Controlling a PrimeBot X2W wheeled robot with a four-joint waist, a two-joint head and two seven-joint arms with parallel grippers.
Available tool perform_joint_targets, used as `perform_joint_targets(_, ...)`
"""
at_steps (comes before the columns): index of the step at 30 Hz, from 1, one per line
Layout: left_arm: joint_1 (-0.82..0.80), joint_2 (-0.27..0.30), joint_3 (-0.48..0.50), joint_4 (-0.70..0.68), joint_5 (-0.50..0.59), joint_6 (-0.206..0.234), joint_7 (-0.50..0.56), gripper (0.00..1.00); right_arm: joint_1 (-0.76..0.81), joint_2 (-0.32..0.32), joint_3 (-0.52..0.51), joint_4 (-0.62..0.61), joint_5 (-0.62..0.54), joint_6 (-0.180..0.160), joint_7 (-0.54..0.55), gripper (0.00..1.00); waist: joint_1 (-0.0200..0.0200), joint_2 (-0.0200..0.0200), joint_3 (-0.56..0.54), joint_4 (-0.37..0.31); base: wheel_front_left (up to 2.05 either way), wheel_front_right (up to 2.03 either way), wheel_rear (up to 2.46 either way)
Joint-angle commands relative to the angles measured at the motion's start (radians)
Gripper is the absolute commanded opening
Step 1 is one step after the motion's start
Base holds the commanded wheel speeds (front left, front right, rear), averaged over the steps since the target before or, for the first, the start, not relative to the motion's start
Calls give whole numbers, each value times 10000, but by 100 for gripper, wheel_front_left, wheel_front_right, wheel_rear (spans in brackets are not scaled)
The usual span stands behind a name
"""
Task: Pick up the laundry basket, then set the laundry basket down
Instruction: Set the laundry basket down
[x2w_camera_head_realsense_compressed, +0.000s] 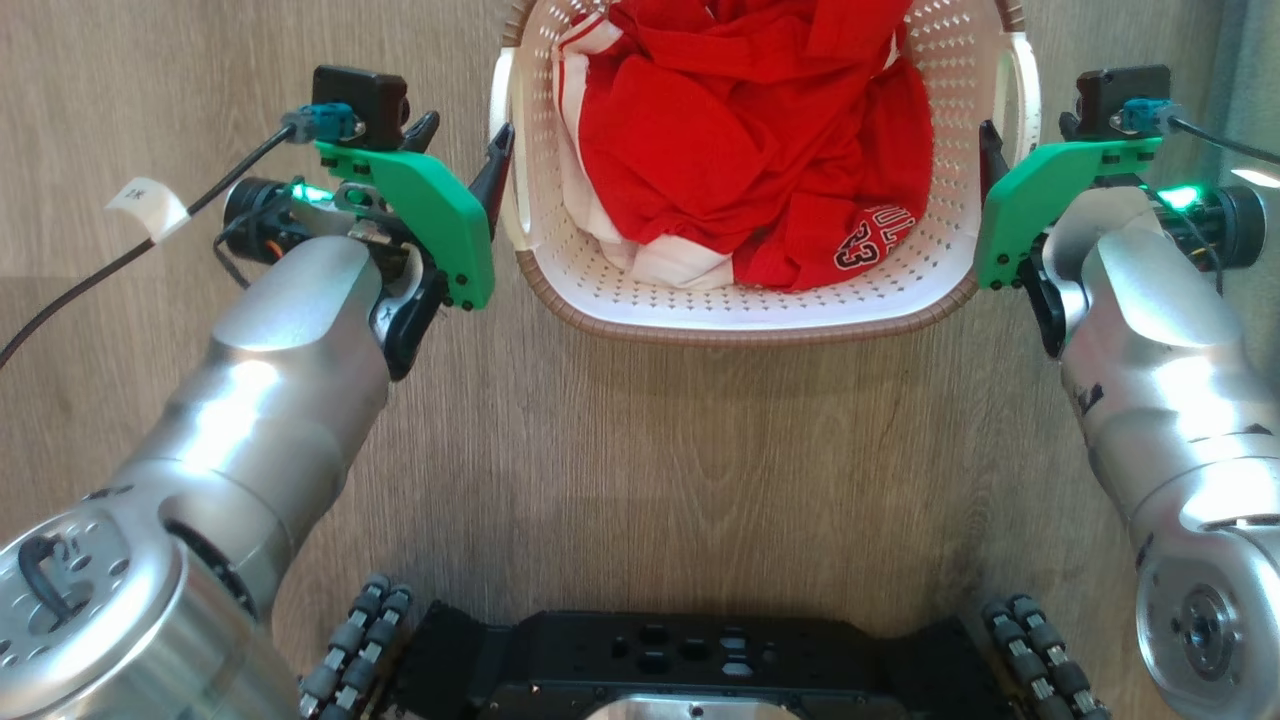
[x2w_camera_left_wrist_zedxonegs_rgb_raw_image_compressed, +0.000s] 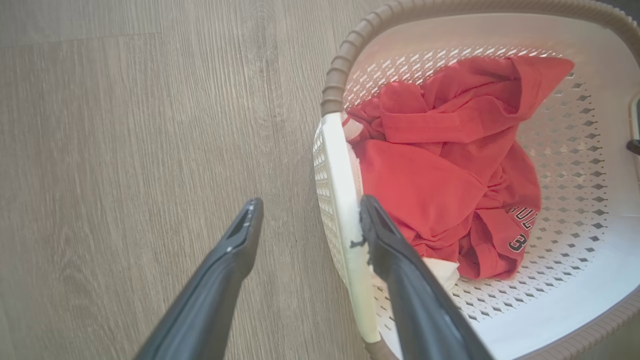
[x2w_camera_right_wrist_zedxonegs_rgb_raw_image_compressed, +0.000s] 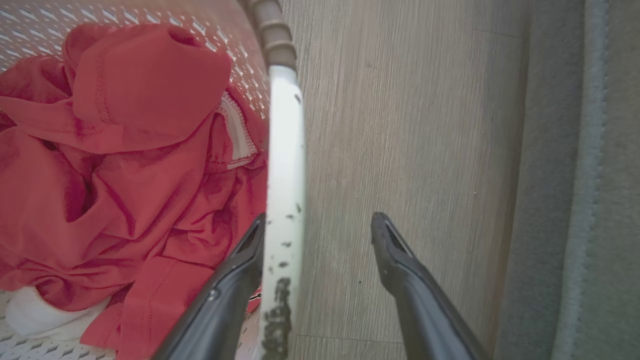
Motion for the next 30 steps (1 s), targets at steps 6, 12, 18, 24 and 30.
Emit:
perform_joint_targets(6, 141, 356, 134, 37, -189, 94, -130, 100, 580, 101, 755, -92, 871, -90, -291, 100, 0, -1, -389, -2, 0, 0, 0)
perform_joint_targets(12, 382, 509, 600, -127, -372, 94, -134, 100, 877, 101, 1530, -126, 1640, -90, -703, 100, 0, -1, -1083, -56, 0, 0, 0)
perform_joint_targets(18, 746, 919, 2019, -646, 577, 207, -136, 100, 1391, 101, 2204, -1173, 2138, -90, -874, 100, 0, -1, -1974, -166, 0, 0, 0)
perform_joint_targets(24, 1441, 1269, 3783, -2057, 2475, 897, -136, 100, 2111, 101, 2292, -2687, 2397, -90, -879, 100, 0, -1, -2534, -181, 0, 0, 0)
perform_joint_targets(30, 2606, 1347, 5871, -3706, 4403, 1296, -137, 100, 2804, 101, 2166, -3988, 2606, -90, -880, 100, 0, -1, -3064, -187, 0, 0, 0)
